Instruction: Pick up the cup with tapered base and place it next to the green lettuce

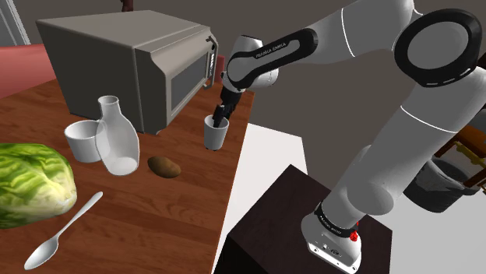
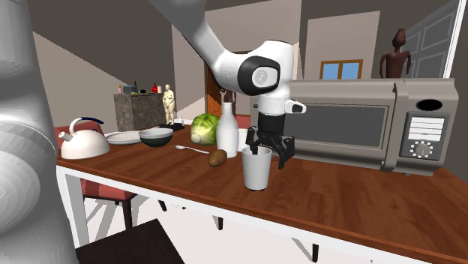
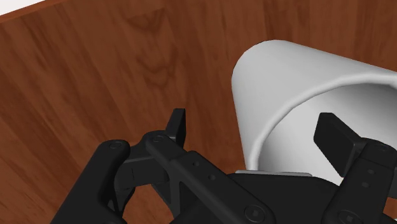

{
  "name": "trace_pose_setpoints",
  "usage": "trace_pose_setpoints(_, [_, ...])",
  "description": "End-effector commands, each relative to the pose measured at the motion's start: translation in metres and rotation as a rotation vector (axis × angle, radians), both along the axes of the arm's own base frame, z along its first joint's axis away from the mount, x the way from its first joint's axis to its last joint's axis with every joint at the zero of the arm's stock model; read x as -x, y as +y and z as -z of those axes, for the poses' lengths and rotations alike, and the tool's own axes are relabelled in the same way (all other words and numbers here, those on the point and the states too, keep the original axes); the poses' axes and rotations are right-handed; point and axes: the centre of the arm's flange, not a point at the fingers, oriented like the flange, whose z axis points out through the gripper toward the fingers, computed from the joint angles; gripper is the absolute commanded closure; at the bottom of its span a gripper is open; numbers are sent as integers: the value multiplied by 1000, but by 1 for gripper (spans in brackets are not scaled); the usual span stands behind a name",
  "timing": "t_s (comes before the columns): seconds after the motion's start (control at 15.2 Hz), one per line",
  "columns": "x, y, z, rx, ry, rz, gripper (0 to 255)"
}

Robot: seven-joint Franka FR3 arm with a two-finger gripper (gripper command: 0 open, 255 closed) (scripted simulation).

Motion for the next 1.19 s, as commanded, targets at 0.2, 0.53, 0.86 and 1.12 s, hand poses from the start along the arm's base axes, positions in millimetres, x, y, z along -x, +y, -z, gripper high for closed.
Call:
trace_pose_setpoints(0.2, [0,0,0,0,0,0,255])
trace_pose_setpoints(0.53, [0,0,0,0,0,0,255])
trace_pose_setpoints(0.86, [0,0,-21,0,0,0,255])
trace_pose_setpoints(1.12, [0,0,-42,0,0,0,255])
